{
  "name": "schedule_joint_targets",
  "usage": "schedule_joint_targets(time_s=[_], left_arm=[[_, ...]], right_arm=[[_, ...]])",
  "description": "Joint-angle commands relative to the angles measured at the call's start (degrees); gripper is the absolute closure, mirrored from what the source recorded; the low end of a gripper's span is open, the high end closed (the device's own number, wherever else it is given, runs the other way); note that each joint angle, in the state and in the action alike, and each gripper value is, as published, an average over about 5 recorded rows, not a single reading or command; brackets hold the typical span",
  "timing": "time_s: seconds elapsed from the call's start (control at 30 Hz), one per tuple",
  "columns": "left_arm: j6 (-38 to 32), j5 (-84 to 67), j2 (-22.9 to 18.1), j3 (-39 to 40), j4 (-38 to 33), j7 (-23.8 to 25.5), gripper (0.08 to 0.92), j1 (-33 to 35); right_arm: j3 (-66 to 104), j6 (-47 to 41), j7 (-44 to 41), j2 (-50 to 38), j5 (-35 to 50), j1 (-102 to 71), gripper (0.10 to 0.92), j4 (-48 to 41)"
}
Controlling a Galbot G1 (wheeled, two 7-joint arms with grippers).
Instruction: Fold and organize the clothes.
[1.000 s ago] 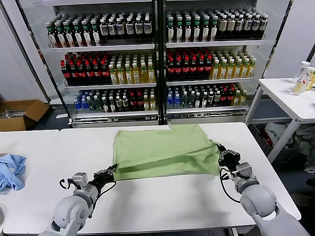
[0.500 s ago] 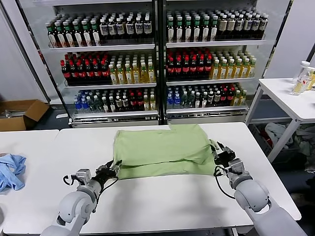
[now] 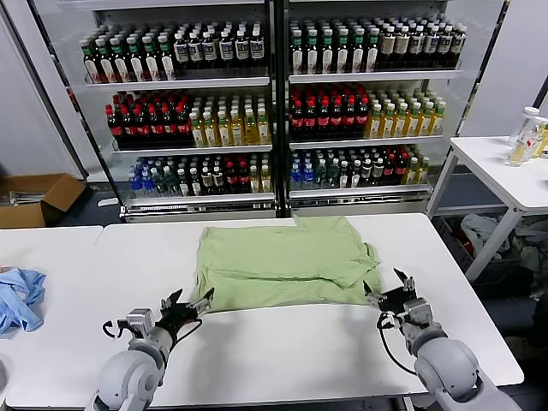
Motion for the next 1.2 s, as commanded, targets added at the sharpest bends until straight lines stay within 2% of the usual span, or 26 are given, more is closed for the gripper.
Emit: schedule_joint_targets(time_s=[0.03, 0.1, 0.2, 0.9, 1.03, 1.2], left_arm=[[0.3, 0.2, -0.4, 0.1, 1.8, -0.2, 0.177, 0.2], [0.4, -0.2, -0.4, 0.3, 2.3, -0.2, 0.189, -0.3], [0.9, -0.8, -0.5, 0.7, 2.9, -0.1, 0.251, -0.7], [3.7, -8.2, -0.5, -0.2, 3.5, 2.5, 0.855, 0.2], [3.9, -9.0, -0.3, -1.3, 2.2, 2.4, 0.905, 1.5], [3.9, -9.2, 0.3, -3.3, -3.1, 2.1, 0.908, 7.4]], right_arm=[[0.3, -2.1, 0.4, 1.2, 4.3, -1.2, 0.203, -1.2], [-0.1, -2.2, 0.3, 1.4, 5.1, -0.2, 0.207, -1.8], [-0.7, -2.2, 0.3, 1.5, 6.3, 1.1, 0.254, -2.8], [-1.0, -1.1, 0.0, 0.0, 8.8, 1.2, 0.854, -2.2], [0.3, -1.0, -0.1, -1.0, 8.8, -1.3, 0.91, 0.8], [3.2, -0.9, -0.1, -2.6, 8.3, -8.4, 0.91, 7.1]])
